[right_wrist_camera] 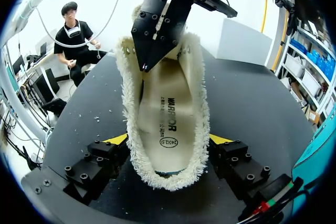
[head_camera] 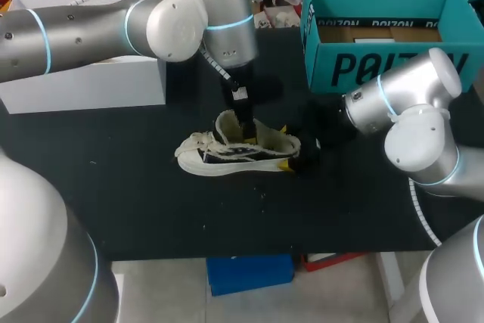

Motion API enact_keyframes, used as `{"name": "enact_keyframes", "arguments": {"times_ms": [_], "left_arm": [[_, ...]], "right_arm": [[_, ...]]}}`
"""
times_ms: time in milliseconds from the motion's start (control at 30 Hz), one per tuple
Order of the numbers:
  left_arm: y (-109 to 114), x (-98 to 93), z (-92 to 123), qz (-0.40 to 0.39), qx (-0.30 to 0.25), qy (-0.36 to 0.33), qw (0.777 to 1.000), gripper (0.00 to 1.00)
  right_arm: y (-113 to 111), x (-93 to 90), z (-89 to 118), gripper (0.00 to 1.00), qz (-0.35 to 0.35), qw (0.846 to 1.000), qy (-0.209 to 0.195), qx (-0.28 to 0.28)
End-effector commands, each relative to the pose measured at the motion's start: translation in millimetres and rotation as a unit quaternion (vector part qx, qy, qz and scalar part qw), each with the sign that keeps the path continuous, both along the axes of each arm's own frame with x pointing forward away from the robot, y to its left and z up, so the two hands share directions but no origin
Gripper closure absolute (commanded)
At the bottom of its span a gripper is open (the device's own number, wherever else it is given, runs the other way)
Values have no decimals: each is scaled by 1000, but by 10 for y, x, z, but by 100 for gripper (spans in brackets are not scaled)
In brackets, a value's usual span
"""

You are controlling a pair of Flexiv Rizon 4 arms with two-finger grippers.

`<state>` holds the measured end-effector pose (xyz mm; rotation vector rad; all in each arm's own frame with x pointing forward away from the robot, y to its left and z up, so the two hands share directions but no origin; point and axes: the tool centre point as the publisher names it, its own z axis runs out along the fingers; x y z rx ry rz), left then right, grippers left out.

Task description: Take the shoe out of the shoebox, open the shoe tongue, remove and reinsert the insole, then place the shoe into the shoebox

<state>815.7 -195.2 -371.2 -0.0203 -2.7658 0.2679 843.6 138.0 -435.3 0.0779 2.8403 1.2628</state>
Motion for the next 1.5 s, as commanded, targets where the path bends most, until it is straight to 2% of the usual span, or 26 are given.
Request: {"name": "enact_keyframes", "arguments": {"times_ms": [33,733,1167,1400,1467,1500], "left_arm": [[-39,7,-100,-2,6,4,1000,100],[-90,-144,-304,-6,31,13,999,100],[-107,-167,-448,0,46,13,999,100],[-91,-153,-459,9,44,10,999,100],[-89,-152,-459,10,44,9,999,84],[-89,-152,-459,10,43,9,999,82]], "right_arm": [[1,13,-34,100,-1,1000,0,-1],[1,13,-34,100,-1,1000,0,-1],[1,13,-34,100,-1,1000,0,-1],[1,13,-34,100,-1,1000,0,-1],[1,13,-34,100,-1,1000,0,-1],[1,13,-34,100,-1,1000,0,-1]]}}
